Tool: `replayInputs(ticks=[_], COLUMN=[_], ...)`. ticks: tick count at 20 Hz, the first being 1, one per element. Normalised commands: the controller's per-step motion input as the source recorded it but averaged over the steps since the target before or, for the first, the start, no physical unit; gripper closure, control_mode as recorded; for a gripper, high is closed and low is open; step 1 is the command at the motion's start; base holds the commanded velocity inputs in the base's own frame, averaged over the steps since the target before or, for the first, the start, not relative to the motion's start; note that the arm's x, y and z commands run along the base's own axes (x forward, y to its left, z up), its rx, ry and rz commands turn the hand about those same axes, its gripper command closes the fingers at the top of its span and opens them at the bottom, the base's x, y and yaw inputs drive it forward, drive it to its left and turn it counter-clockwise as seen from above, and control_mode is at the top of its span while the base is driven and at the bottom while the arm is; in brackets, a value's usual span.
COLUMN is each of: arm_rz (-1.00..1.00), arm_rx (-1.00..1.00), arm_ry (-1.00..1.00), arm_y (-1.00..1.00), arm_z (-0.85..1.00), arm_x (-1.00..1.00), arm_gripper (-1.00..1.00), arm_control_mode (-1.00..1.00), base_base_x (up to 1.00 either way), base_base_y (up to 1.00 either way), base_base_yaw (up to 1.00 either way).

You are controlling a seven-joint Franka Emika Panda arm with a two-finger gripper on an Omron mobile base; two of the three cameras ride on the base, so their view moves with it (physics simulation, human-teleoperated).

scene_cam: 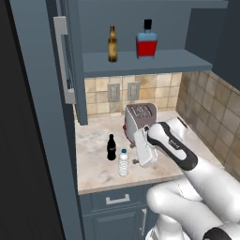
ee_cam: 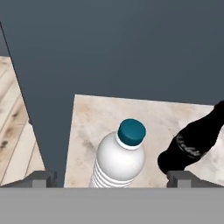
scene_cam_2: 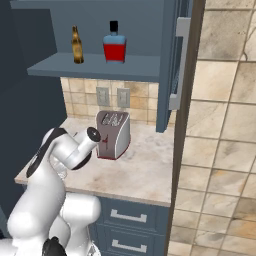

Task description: Sort all alcoholic drinks to one cabinet, and non-alcoholic drinks to the other.

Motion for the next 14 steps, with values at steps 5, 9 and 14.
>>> replayInputs(ticks=[5,9,14], arm_rz=[0.0,0.0,0.0], arm_rx=[0.0,0.0,0.0], arm_ry=[0.0,-0.01,-0.02], arm_y=[0.07,0.06,0.05], arm_z=[-0.26,-0.2,-0.09], arm_x=[0.25,0.08,-0.02], arm_gripper=[-1.0,-1.0,-1.0], arm_control_mode=[-1.0,-1.0,-1.0], base_base_x=[0.0,0.0,0.0], base_base_y=[0.0,0.0,0.0], base_base_yaw=[0.0,0.0,0.0])
